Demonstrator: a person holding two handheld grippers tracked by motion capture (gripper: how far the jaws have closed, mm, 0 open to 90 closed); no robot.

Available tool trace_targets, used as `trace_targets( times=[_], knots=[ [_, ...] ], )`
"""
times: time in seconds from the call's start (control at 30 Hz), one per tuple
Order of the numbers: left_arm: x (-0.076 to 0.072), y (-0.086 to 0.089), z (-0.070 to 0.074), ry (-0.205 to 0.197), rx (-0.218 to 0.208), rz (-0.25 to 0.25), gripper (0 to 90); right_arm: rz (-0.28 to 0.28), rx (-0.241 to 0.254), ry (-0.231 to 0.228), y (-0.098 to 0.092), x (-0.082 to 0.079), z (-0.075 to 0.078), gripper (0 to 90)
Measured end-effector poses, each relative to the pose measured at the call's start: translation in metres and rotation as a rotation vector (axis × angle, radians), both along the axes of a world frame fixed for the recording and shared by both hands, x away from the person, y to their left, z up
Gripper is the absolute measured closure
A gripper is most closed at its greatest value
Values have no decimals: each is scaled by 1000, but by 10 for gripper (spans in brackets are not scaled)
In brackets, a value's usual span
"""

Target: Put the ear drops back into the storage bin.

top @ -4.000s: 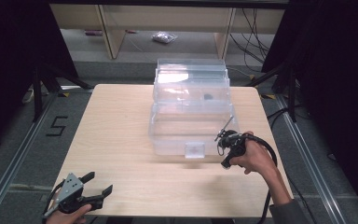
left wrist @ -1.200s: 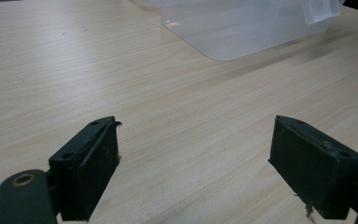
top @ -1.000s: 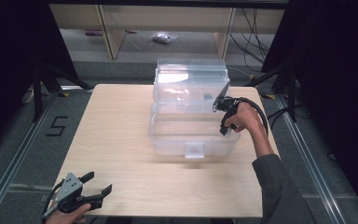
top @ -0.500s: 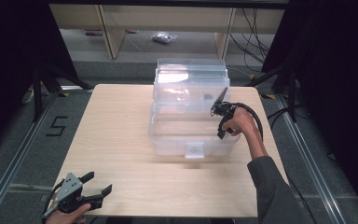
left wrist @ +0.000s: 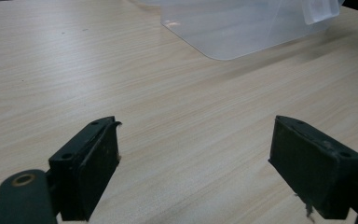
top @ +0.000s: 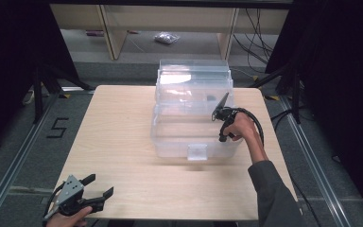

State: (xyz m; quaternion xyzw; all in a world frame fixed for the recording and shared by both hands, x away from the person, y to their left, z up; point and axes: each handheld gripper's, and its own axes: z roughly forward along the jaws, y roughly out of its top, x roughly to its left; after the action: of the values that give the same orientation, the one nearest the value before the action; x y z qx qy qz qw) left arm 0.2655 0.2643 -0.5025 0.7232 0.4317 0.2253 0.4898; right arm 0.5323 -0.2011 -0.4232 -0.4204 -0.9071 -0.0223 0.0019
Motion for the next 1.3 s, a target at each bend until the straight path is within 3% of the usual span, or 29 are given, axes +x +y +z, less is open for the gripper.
trace_targets(
  times=[0.1,0.13,0.17,0.2,0.23,0.27,0.3,0.37,0.43,0.47,0.5,0.6,0.63,0.77,0.8,0.83,1.07,1.13,1.17,1.3],
  knots=[
    [0,0,0,0,0,0,148,-7,0,-2,0,0,-1,602],
    [0,0,0,-1,-1,0,148,5,5,-7,0,1,-1,602],
    [0,0,0,-1,0,0,148,54,2,-28,-2,3,-1,602],
    [0,0,0,-1,0,0,149,8,-1,-9,-1,2,-2,602],
    [0,0,0,-1,-1,1,148,-3,-1,-2,1,1,-2,602],
    [0,0,0,-1,1,1,148,-2,-5,-7,1,1,-3,602],
    [0,0,0,-1,0,1,148,33,-2,-23,0,3,-3,602],
    [0,0,0,-1,0,2,148,-5,-3,-4,2,2,-4,602],
    [0,0,0,-2,-1,1,148,-9,1,2,2,2,-4,602],
    [0,0,0,-1,-2,1,148,17,0,-8,0,3,-5,602],
    [0,0,0,-1,0,1,148,-6,0,-4,1,2,-6,602],
    [0,0,0,-2,-1,2,148,21,5,-11,0,3,-8,602],
    [0,0,0,0,1,3,149,-17,3,2,0,2,-11,602],
    [0,0,0,-1,0,0,148,13,18,-13,-3,3,-12,601],
    [0,0,0,0,1,1,148,-24,11,-2,-2,2,-12,599],
    [0,0,0,-1,1,2,148,-27,14,1,-2,2,-12,596],
    [-1,0,0,-1,2,2,148,-31,42,-31,-1,0,1,466],
    [0,0,0,-1,2,1,148,-30,52,-46,-2,0,7,462],
    [0,0,0,-2,-1,0,148,-57,58,-44,-1,-1,11,455],
    [0,0,0,-1,2,2,148,-52,70,-68,-5,-2,21,445]
  ],
)
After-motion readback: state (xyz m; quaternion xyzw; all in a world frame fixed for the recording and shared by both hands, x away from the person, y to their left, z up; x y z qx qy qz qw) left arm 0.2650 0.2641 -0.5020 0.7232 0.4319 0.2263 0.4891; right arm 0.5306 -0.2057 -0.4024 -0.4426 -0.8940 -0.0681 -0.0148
